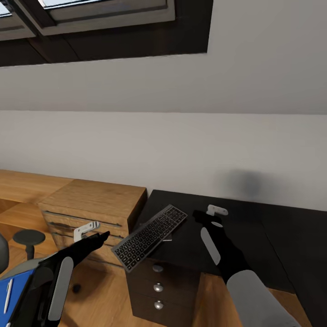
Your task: In the bedroom, organize the workspace by keeping the computer under the desk, ensuring the monitor is on the desk, placing the keyboard on the desk next to the monitor, placing the mouse on the desk next to the keyboard, moving the folder from the swivel chair onto the desk next to the mouse, stacking the notebook on top of the folder with the pen on top of the notebook, and positioning the swivel chair next to the desk.
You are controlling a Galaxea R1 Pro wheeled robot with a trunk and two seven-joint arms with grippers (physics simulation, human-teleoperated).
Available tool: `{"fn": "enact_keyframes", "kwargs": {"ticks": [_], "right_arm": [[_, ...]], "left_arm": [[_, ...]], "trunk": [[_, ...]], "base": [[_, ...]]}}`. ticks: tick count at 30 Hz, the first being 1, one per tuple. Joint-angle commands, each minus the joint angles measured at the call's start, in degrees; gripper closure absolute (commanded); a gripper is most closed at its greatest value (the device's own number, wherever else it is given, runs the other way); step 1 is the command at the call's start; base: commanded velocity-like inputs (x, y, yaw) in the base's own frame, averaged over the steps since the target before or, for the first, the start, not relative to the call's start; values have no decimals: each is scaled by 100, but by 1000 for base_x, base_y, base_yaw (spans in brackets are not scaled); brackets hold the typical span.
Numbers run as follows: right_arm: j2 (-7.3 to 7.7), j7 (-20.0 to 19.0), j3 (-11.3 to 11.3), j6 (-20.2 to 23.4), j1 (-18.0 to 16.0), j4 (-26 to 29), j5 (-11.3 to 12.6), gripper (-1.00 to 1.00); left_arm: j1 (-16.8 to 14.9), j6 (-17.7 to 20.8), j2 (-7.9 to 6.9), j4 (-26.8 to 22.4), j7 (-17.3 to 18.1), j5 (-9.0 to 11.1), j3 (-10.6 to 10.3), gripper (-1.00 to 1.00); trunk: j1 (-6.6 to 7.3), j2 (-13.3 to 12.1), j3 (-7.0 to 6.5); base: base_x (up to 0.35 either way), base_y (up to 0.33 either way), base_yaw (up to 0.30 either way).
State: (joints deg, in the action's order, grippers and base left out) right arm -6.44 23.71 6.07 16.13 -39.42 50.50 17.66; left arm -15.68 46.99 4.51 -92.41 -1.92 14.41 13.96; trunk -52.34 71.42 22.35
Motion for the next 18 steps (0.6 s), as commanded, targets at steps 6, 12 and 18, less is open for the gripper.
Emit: {"fn": "enact_keyframes", "kwargs": {"ticks": [6, 12, 18], "right_arm": [[2, 46, 15, 15, -4, 4, 44, -100], [2, 46, 17, 24, -4, -2, 44, -100], [2, 43, 17, 29, -4, -5, 41, -100]], "left_arm": [[-5, 29, 2, -5, -15, 45, 11, -100], [-5, 29, 2, -5, -11, 45, 11, -100], [-5, 29, 3, -5, -11, 45, 11, -100]], "trunk": [[-2, 3, 7], [-2, 3, 7], [-2, 3, 7]], "base": [[194, 185, 0], [236, 219, 0], [241, 222, 0]]}}
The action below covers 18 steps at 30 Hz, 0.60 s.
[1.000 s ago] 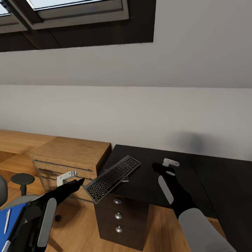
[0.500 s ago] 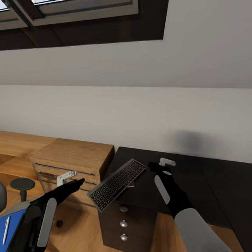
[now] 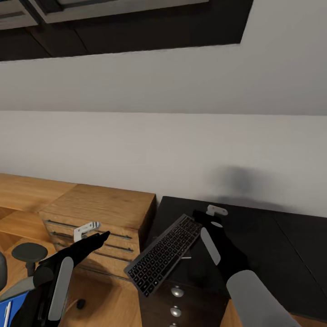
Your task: In the bedroom, organize the workspace by keeping the computer under the desk, ensuring the monitor is on the desk, placing the keyboard on the desk next to the monitor, placing the mouse on the desk next to the keyboard, moving the folder from the swivel chair onto the desk next to the mouse, stacking the notebook on top of the folder with the pen on top of the notebook, and positioning the swivel chair next to the desk.
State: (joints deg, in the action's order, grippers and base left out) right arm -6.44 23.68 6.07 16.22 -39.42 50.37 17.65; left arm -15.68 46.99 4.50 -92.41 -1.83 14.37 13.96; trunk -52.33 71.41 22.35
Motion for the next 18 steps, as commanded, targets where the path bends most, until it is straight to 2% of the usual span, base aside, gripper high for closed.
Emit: {"fn": "enact_keyframes", "kwargs": {"ticks": [1, 10, 18], "right_arm": [[2, 45, 17, 21, -4, 9, 43, -100], [-4, 35, 92, 20, 1, -1, 38, -100], [1, 25, 551, 14, 32, -22, 37, -100]], "left_arm": [[-5, 30, 5, -5, -19, 49, 11, -100], [-5, 30, 7, -5, -19, 49, 11, -100], [-5, 30, 7, -5, -27, 49, 3, -100]], "trunk": [[-3, 4, 7], [-3, 4, 7], [-3, 4, 7]], "base": [[242, 223, 0], [242, 219, 0], [189, 84, 0]]}}
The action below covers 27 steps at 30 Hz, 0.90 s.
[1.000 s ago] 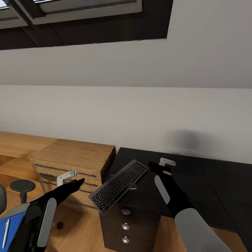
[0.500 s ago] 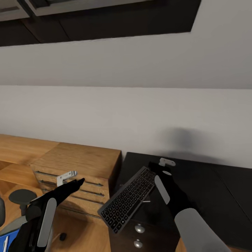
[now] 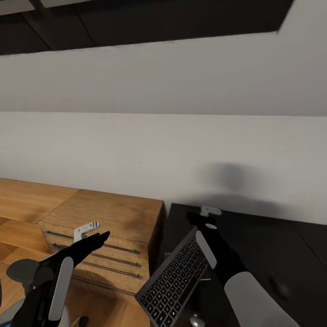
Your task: In the bedroom, organize the workspace by keeping the computer under the desk, ensuring the monitor is on the desk, placing the keyboard on the desk next to the monitor, placing the mouse on the desk next to the keyboard, moving the folder from the swivel chair onto the desk next to the mouse, stacking the notebook on top of the folder with the pen on top of the notebook, and positioning the swivel chair next to the desk.
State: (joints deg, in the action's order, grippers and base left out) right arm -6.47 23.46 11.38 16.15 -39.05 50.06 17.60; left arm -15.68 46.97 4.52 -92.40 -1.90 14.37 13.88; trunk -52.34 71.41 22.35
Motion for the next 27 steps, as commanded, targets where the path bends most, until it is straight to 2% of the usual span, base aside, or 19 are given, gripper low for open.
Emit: {"fn": "enact_keyframes", "kwargs": {"ticks": [1, 10, 16, 22, 27], "right_arm": [[4, 46, 66, 21, -3, 6, 42, -100], [3, -87, 463, 26, 2, -178, 41, -100], [4, -285, 526, 28, -2, -516, 38, -100], [5, -465, 531, -32, -30, -1245, 41, -100], [-4, -600, 531, -69, -53, -1625, 41, -100]], "left_arm": [[-5, 31, 5, -6, -20, 49, 10, -100], [-5, 31, 5, -6, -22, 49, 9, -100], [-5, 31, 5, -9, -21, 49, 7, -100], [-5, 30, 5, -19, -14, 49, 1, -100], [-5, 25, 10, -22, -13, 49, -6, -100]], "trunk": [[-2, 4, 7], [-2, 4, 7], [-2, 4, 7], [-2, 4, 7], [-2, 4, 7]], "base": [[123, 25, 0], [40, 8, 0], [6, 1, 0], [1, 0, 0], [0, 0, 0]]}}
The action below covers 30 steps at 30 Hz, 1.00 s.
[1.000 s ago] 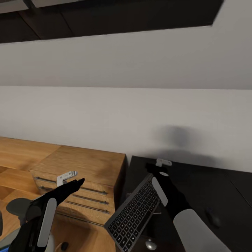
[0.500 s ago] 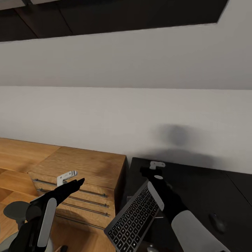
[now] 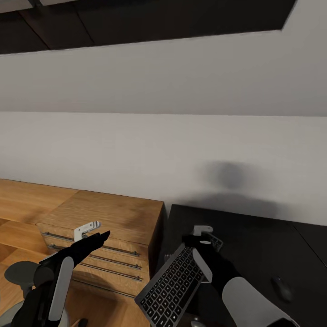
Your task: In the bedroom, organize the workspace by keeping the computer under the desk, ensuring the monitor is on the desk, placing the keyboard on the desk next to the monitor, placing the mouse on the desk next to the keyboard, moving the folder from the swivel chair onto the desk next to the mouse, stacking the notebook on top of the folder with the pen on top of the notebook, and positioning the swivel chair next to the desk.
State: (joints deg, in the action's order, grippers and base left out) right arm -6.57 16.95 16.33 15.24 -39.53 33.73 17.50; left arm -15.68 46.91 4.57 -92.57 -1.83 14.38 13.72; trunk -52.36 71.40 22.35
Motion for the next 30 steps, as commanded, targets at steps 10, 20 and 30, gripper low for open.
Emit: {"fn": "enact_keyframes", "kwargs": {"ticks": [10, 20, 30], "right_arm": [[-2, -6, 38, -12, -19, -144, 22, -100], [-74, -1, 45, 35, -20, -148, 21, -100], [-194, 13, 45, 403, -20, -136, 38, -100]], "left_arm": [[-5, 21, 3, -7, -19, 46, 8, -100], [-5, 32, 0, -7, -26, 45, 3, -100], [-5, 38, 0, -11, -12, 46, -6, -100]], "trunk": [[0, 4, 7], [0, 4, 7], [0, 4, 7]], "base": [[19, 5, 0], [141, 58, 0], [10, 4, 0]]}}
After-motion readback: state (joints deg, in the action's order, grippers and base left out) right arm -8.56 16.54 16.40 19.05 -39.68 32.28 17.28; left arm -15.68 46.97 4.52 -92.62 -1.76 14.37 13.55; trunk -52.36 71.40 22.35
